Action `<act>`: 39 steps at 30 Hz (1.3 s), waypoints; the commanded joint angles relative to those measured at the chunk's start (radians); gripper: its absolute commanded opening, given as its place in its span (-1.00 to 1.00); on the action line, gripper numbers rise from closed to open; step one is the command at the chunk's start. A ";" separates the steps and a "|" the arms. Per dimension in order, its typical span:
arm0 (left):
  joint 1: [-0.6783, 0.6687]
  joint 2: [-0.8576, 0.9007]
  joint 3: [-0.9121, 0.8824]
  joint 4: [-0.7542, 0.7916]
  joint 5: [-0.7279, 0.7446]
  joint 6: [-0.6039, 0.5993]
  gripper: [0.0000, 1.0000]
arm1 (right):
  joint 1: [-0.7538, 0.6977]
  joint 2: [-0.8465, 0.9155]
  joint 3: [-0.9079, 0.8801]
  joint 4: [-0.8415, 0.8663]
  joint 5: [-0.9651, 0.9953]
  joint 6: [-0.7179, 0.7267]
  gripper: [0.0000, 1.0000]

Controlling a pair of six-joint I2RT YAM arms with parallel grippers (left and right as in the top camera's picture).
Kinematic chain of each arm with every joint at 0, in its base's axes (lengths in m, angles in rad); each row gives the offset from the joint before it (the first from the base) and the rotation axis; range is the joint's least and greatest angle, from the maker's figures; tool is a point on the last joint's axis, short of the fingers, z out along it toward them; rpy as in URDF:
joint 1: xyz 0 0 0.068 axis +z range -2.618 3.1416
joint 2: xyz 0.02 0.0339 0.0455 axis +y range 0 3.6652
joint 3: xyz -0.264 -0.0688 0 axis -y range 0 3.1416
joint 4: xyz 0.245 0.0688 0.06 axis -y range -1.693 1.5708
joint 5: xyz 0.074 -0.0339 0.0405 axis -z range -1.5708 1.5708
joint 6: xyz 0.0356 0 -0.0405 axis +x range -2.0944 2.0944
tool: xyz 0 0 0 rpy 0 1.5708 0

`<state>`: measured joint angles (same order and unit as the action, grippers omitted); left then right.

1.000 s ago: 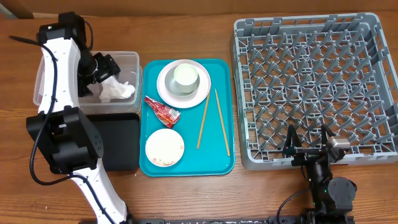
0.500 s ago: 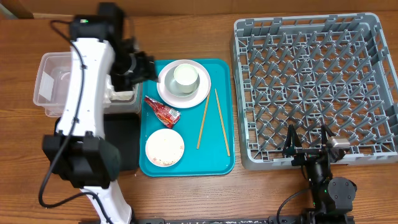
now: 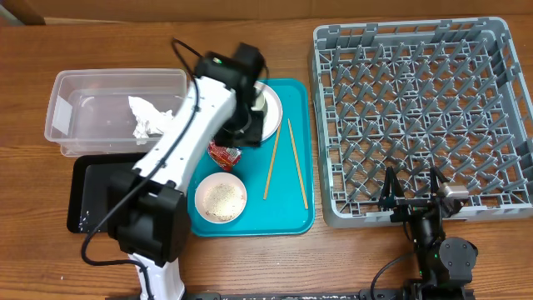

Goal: Sort waste into correct bins and load items into the dishwasher
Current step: 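Reach the left gripper back to the tray and grasp the red wrapper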

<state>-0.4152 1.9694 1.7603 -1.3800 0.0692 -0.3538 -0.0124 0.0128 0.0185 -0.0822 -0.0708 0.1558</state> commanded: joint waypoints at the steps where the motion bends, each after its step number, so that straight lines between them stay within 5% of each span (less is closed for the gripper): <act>1: -0.032 -0.001 -0.068 0.058 -0.055 -0.043 0.01 | -0.001 -0.010 -0.011 0.005 0.002 -0.007 1.00; 20: -0.049 -0.001 -0.365 0.392 -0.258 -0.107 0.09 | -0.001 -0.010 -0.011 0.005 0.002 -0.007 1.00; 39: -0.045 -0.001 -0.523 0.607 -0.260 -0.107 0.06 | -0.001 -0.010 -0.011 0.005 0.002 -0.007 1.00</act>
<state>-0.4633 1.9572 1.2675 -0.7712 -0.1699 -0.4465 -0.0124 0.0128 0.0185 -0.0818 -0.0708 0.1558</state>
